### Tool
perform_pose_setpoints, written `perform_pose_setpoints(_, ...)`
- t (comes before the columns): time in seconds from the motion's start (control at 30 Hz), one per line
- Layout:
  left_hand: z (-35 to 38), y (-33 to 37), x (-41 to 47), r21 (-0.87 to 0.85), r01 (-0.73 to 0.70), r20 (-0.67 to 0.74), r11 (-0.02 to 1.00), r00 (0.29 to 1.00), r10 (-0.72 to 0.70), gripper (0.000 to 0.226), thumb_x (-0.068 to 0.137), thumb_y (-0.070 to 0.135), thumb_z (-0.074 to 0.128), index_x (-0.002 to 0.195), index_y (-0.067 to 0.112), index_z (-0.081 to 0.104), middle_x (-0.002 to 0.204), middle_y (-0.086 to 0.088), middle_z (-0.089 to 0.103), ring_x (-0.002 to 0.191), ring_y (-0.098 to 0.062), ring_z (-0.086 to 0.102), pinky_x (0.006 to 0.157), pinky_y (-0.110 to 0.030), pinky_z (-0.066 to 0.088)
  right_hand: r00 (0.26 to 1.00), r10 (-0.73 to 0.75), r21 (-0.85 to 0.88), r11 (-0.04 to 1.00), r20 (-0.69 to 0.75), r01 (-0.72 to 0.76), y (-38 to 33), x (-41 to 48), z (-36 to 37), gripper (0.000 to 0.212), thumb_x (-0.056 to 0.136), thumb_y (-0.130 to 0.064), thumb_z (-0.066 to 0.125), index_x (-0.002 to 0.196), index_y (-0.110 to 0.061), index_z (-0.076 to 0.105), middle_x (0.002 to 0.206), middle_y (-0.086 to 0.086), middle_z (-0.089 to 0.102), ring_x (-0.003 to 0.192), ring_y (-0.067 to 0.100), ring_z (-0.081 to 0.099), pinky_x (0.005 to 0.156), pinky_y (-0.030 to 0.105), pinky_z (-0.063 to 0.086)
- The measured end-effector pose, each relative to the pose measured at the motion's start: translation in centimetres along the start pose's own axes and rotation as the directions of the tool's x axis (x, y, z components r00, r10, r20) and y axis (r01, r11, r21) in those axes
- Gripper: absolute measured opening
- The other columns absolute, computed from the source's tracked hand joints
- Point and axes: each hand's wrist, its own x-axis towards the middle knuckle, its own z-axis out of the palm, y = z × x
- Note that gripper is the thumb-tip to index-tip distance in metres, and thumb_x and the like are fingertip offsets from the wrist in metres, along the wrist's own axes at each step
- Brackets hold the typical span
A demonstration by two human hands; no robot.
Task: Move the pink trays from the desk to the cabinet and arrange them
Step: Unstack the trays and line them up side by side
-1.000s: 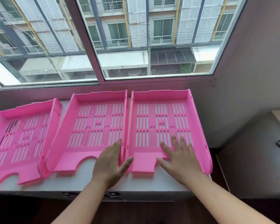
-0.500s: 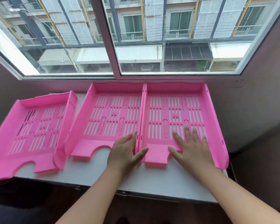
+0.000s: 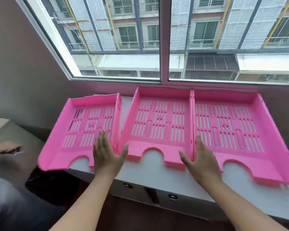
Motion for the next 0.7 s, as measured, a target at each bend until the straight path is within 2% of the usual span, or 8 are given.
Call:
perform_pose_setpoints(0.07, 0.0, -1.6, 0.9, -0.107, 0.063, 0.14, 0.992, 0.989, -0.048, 0.098, 0.077, 0.079, 0.045, 0.152, 0.026, 0.009, 0.158, -0.009, 0.03, 0.14, -0.03, 0.034, 0.108, -0.056, 0.036, 0.995, 0.061, -0.022, 0.998, -0.08, -0.063, -0.4, -0.2, 1.0, 0.084, 0.085, -0.059, 0.052, 0.153, -0.03, 0.011, 0.13, 0.01, 0.06, 0.111, 0.032, 0.059, 0.082, 0.048, 0.054)
perform_pose_setpoints(0.13, 0.4, -2.4, 1.5, -0.105, 0.016, 0.185, 0.994, 0.983, 0.004, 0.093, 0.078, 0.078, 0.045, 0.149, 0.025, 0.019, 0.149, -0.007, 0.045, 0.131, -0.029, 0.047, 0.1, -0.055, 0.047, 0.984, 0.084, -0.041, 0.995, -0.157, -0.092, -0.5, 0.0, 1.6, 0.077, 0.087, -0.051, 0.052, 0.151, -0.03, 0.015, 0.107, 0.01, 0.066, 0.089, 0.029, 0.061, 0.067, 0.041, 0.055)
perform_pose_setpoints(0.27, 1.1, -2.6, 3.1, -0.133, -0.104, 0.17, 0.986, 0.977, 0.126, 0.091, 0.079, 0.075, 0.047, 0.149, 0.024, 0.019, 0.143, -0.004, 0.051, 0.127, -0.026, 0.051, 0.098, -0.047, 0.047, 0.975, 0.126, -0.059, 0.989, -0.181, -0.138, -0.8, 0.1, 2.2, 0.074, 0.086, -0.044, 0.052, 0.151, -0.03, 0.018, 0.074, -0.003, 0.054, 0.065, 0.019, 0.055, 0.054, 0.035, 0.053)
perform_pose_setpoints(0.33, 1.1, -2.8, 3.9, -0.127, -0.19, 0.186, 0.974, 0.959, 0.212, 0.091, 0.08, 0.072, 0.048, 0.149, 0.023, 0.019, 0.138, -0.005, 0.055, 0.122, -0.025, 0.054, 0.094, -0.043, 0.048, 0.971, 0.135, -0.073, 0.986, -0.198, -0.152, -1.0, 0.0, 2.2, 0.071, 0.087, -0.04, 0.054, 0.149, -0.03, 0.02, 0.062, -0.004, 0.048, 0.055, 0.014, 0.05, 0.045, 0.025, 0.042)
perform_pose_setpoints(0.43, 0.8, -3.0, 5.4, -0.105, -0.304, 0.218, 0.947, 0.922, 0.32, 0.09, 0.08, 0.07, 0.045, 0.15, 0.018, 0.022, 0.131, -0.007, 0.059, 0.117, -0.025, 0.056, 0.089, -0.036, 0.046, 0.968, 0.153, -0.085, 0.981, -0.2, -0.173, -1.2, 0.0, 2.1, 0.072, 0.088, -0.038, 0.055, 0.15, -0.03, 0.02, 0.057, -0.002, 0.046, 0.048, 0.014, 0.048, 0.041, 0.02, 0.032)
perform_pose_setpoints(0.5, 0.9, -2.8, 6.5, -0.098, -0.311, 0.241, 0.945, 0.914, 0.326, 0.088, 0.082, 0.067, 0.044, 0.15, 0.016, 0.023, 0.13, -0.009, 0.06, 0.117, -0.028, 0.056, 0.092, -0.042, 0.049, 0.969, 0.164, -0.093, 0.979, -0.187, -0.184, -1.1, 0.2, 2.1, 0.073, 0.089, -0.039, 0.053, 0.151, -0.032, 0.016, 0.057, -0.002, 0.047, 0.049, 0.014, 0.048, 0.042, 0.021, 0.033)
perform_pose_setpoints(0.63, 1.3, -2.5, 7.2, -0.099, -0.307, 0.246, 0.946, 0.914, 0.323, 0.083, 0.084, 0.062, 0.037, 0.15, 0.014, 0.025, 0.103, -0.012, 0.067, 0.097, -0.03, 0.064, 0.089, -0.048, 0.054, 0.962, 0.178, -0.097, 0.975, -0.205, -0.201, -1.1, 0.6, 2.2, 0.072, 0.088, -0.04, 0.049, 0.152, -0.032, 0.017, 0.058, -0.003, 0.046, 0.049, 0.014, 0.048, 0.042, 0.023, 0.038)
perform_pose_setpoints(0.7, 1.0, -2.2, 7.1, -0.104, -0.299, 0.28, 0.948, 0.906, 0.317, 0.085, 0.083, 0.064, 0.038, 0.151, 0.014, 0.023, 0.115, -0.016, 0.066, 0.107, -0.033, 0.062, 0.093, -0.05, 0.052, 0.967, 0.164, -0.085, 0.979, -0.193, -0.183, -1.6, 0.3, 2.0, 0.076, 0.086, -0.048, 0.047, 0.153, -0.031, 0.015, 0.068, 0.0, 0.056, 0.059, 0.017, 0.056, 0.049, 0.03, 0.051)
